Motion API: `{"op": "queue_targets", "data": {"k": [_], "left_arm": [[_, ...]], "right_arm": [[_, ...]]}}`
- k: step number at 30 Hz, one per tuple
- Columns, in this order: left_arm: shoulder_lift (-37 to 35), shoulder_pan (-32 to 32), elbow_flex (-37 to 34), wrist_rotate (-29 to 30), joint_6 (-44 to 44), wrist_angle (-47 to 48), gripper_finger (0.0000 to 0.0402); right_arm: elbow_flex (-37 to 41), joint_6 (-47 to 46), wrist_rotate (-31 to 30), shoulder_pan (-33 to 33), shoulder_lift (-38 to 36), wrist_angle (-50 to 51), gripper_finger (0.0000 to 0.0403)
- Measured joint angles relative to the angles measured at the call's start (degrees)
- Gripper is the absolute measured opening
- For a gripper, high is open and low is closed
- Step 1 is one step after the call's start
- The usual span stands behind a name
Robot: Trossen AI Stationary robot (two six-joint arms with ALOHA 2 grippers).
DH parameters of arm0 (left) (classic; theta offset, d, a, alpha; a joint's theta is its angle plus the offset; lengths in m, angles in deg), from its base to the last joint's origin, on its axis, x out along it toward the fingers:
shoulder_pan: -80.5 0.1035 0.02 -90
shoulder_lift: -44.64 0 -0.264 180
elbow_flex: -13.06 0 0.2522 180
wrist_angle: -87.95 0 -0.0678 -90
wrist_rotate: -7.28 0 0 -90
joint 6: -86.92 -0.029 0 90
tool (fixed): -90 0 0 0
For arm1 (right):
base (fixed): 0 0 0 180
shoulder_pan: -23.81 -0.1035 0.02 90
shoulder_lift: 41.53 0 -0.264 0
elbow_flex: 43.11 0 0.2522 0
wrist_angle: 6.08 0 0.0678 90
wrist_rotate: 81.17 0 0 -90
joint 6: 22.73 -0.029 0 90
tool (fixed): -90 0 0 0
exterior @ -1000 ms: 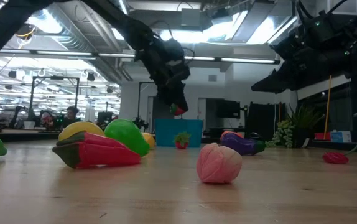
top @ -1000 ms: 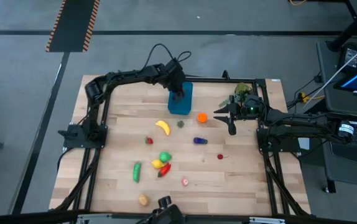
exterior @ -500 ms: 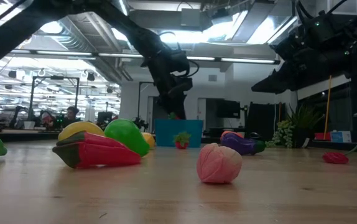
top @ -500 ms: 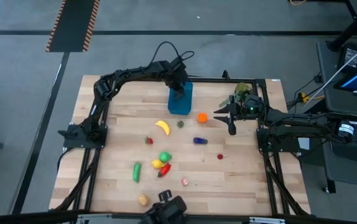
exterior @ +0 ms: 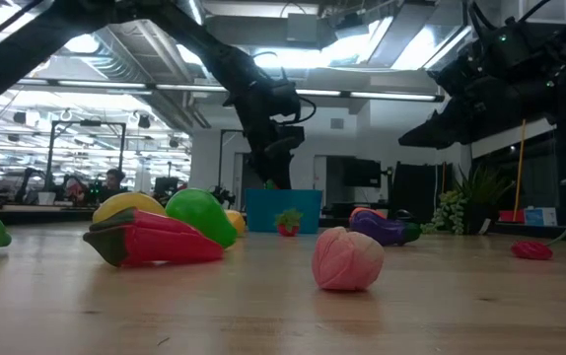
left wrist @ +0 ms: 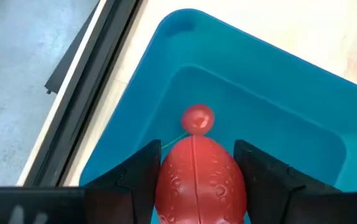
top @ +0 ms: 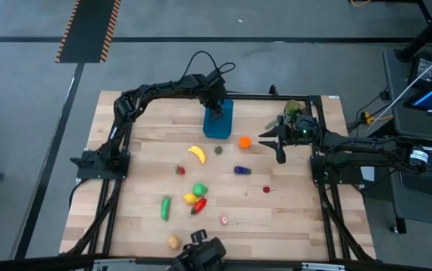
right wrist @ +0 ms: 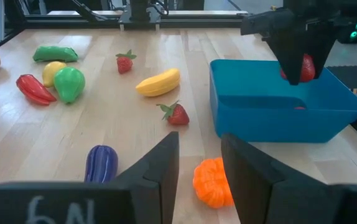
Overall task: Pick and placing Produce into tupperware
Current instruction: Put the top left strawberry into the blue bin, then put the tangerine into the blue bin
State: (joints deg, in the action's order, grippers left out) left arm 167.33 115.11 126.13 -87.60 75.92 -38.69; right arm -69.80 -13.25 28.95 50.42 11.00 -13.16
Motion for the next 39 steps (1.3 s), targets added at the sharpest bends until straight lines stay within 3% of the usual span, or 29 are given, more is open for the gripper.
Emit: {"op": "queue_targets", "data": {"k": [10, 33, 39], "left_arm": [[0.00, -0.30, 0.00, 1.13, 0.11, -0.13, 0.0220], [-3.41, -1.32, -0.02, 3.36, 2.71, 6.14, 0.0214], [-4.90, -3.93, -0.01, 3.52, 1.80, 3.01, 0.0214]], "right_arm": [[0.00, 0.01, 0.02, 0.00, 0.00, 0.07, 0.0123], [0.00, -0.34, 0.01, -0.01, 0.00, 0.09, 0.0123], [0.00, -0.35, 0.00, -0.02, 0.00, 0.02, 0.0123]]}}
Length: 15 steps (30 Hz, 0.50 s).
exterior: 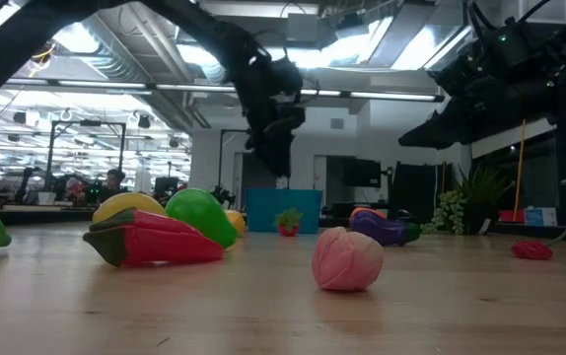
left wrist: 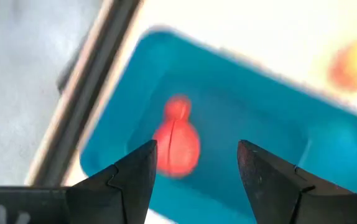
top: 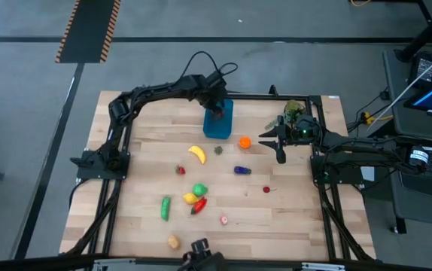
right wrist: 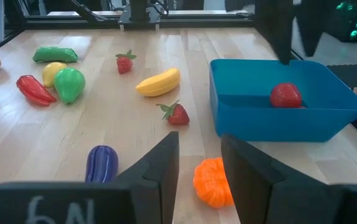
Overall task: Pick and placing Produce into tupperware
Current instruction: Put the tangerine into the blue bin
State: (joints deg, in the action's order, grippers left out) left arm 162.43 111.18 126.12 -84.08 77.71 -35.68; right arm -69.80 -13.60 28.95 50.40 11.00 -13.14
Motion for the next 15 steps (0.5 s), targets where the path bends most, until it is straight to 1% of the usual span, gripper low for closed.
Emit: {"op": "queue_targets", "data": {"k": [5, 10, 13, 15], "left_arm": [[-1.70, -3.40, 0.01, -0.02, -0.43, -1.36, 0.0214], [-3.68, -6.05, -0.16, 0.02, -0.58, -2.45, 0.0214], [-5.31, -7.27, -2.28, 0.02, -0.47, -5.04, 0.0214], [-7.32, -7.81, -5.33, 0.07, 0.28, -4.99, 0.0214]], "right_arm": [[0.00, -0.62, 0.02, 0.00, 0.00, 0.00, 0.0123], [0.00, -5.24, 0.02, 0.00, 0.00, -0.02, 0.0123], [0.00, -6.13, 0.02, 0.00, 0.00, 0.03, 0.0123], [0.00, -6.14, 0.02, 0.00, 0.00, 0.05, 0.0123]]}}
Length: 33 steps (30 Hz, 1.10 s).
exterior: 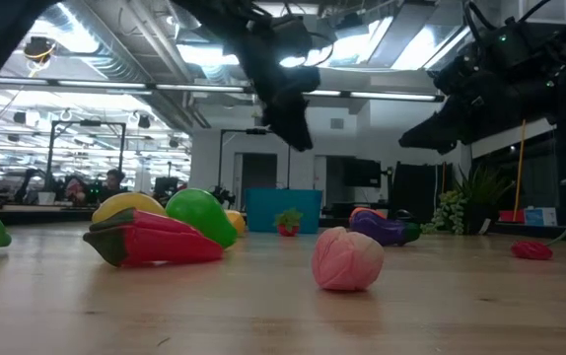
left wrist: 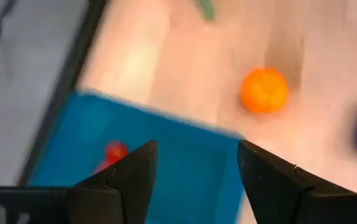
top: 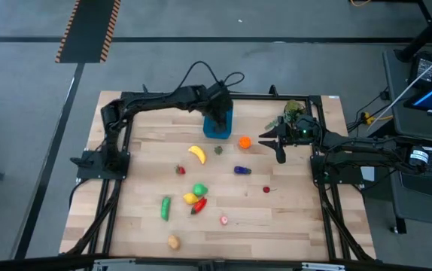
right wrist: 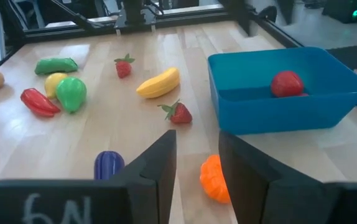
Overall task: Pick and placing Produce into tupperware
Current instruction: Put the tangerine into the blue bin
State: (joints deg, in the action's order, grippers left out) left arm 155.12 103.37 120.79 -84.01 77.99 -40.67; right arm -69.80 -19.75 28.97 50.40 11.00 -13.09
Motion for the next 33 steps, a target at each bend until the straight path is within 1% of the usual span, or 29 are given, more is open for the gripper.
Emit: {"op": "queue_targets", "data": {"k": [2, 5, 11, 16, 21, 23, 27, 31, 33], "left_arm": [[-2.41, -0.49, -3.85, 0.21, 1.18, -3.28, 0.0214], [-8.01, -1.28, -12.16, 0.27, 3.51, -7.70, 0.0214], [-21.65, -4.37, -30.30, 0.30, 6.43, -22.97, 0.0214], [-32.41, -7.94, -42.26, 0.59, 7.05, -31.67, 0.0214], [-42.26, -10.91, -52.64, 2.00, 7.65, -40.19, 0.0214], [-46.13, -11.56, -56.59, 3.28, 8.62, -42.57, 0.0214], [-53.17, -13.09, -63.57, 3.75, 10.11, -47.02, 0.0214], [-58.37, -15.42, -69.11, 3.97, 10.92, -50.50, 0.0214], [-60.07, -17.08, -71.37, 5.77, 11.61, -52.32, 0.0214]], "right_arm": [[-0.02, 0.04, 0.00, 0.00, -0.02, 0.37, 0.0123], [-0.02, 0.03, 0.00, -0.02, 0.04, 0.42, 0.0123], [-0.02, 0.04, 0.00, -0.04, 0.09, 0.36, 0.0123], [-0.02, -1.23, 0.00, -0.28, 0.09, -1.08, 0.0123], [-0.04, -2.55, 1.28, -0.68, 0.09, -4.37, 0.0123], [-0.04, -2.89, 1.99, -0.68, 0.09, -5.52, 0.0123], [-0.04, -4.19, 2.01, -0.68, 0.09, -6.28, 0.0123], [-0.04, -4.20, 2.01, -0.68, 0.09, -6.33, 0.0123], [-0.04, -4.09, 1.99, -0.67, 0.09, -6.65, 0.0123]]}}
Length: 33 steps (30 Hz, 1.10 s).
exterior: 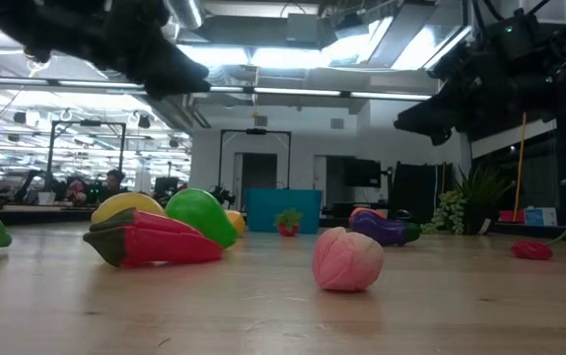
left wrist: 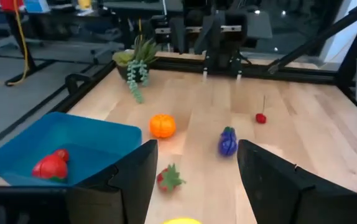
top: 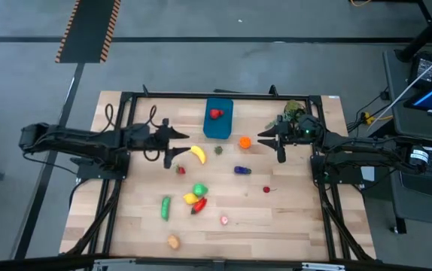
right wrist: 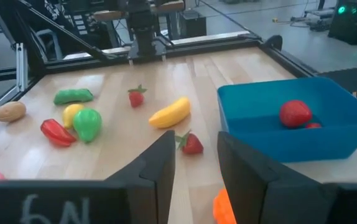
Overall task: Pick and placing Produce into tupperware
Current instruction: Put the tangerine into the blue bin
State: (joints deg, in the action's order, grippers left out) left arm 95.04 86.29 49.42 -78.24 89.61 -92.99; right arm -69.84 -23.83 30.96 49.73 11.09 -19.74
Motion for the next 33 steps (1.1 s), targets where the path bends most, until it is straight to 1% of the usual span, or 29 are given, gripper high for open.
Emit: {"op": "queue_targets", "data": {"k": [1, 4, 6, 12, 14, 16, 18, 20, 25, 27, 30, 33], "left_arm": [[-0.62, -0.96, -0.97, 1.67, 0.26, -0.46, 0.0214], [-1.73, -3.92, -3.23, 8.15, 1.64, -0.94, 0.0214], [-2.28, -5.80, -4.53, 11.13, 1.89, -0.82, 0.0214], [-2.20, -9.69, -4.90, 13.10, 1.61, -1.26, 0.0214], [-2.20, -10.20, -4.90, 13.52, 0.59, -1.24, 0.0214], [-2.20, -10.26, -4.90, 14.97, -0.66, -0.89, 0.0214], [-2.20, -10.12, -4.90, 16.08, -1.61, -0.31, 0.0214], [-2.20, -9.55, -4.90, 16.42, -1.72, 0.15, 0.0214], [-2.20, -7.39, -4.93, 16.45, -1.26, 1.59, 0.0214], [-2.20, -6.60, -4.93, 16.21, -0.76, 1.96, 0.0214], [-2.20, -5.64, -4.93, 15.65, -0.24, 2.32, 0.0214], [-2.20, -4.93, -4.93, 15.58, -0.03, 2.50, 0.0214]], "right_arm": [[0.00, -0.06, -0.07, 0.11, 0.00, -0.50, 0.0123], [0.00, -0.19, -2.87, 0.44, 0.00, -2.31, 0.0123], [0.00, -0.30, -3.11, 0.45, 0.00, -3.02, 0.0123], [0.00, -3.63, -2.20, 0.33, 0.00, -1.39, 0.0123], [0.00, -3.05, -0.08, -0.24, 0.00, 0.58, 0.0123], [0.00, -2.50, 0.42, -1.23, 0.00, 2.30, 0.0131], [0.00, -3.27, 0.28, -1.80, 0.02, 3.49, 0.0147], [0.00, -4.66, -0.36, -2.24, 0.02, 4.24, 0.0172], [0.00, -4.04, -7.67, -2.54, 0.50, 7.14, 0.0248], [0.00, -2.52, -8.65, -2.52, 1.18, 7.20, 0.0272], [-0.55, -0.17, -8.83, -2.56, 2.67, 7.52, 0.0292], [-3.29, 0.72, -8.96, -2.56, 4.28, 10.69, 0.0295]]}}
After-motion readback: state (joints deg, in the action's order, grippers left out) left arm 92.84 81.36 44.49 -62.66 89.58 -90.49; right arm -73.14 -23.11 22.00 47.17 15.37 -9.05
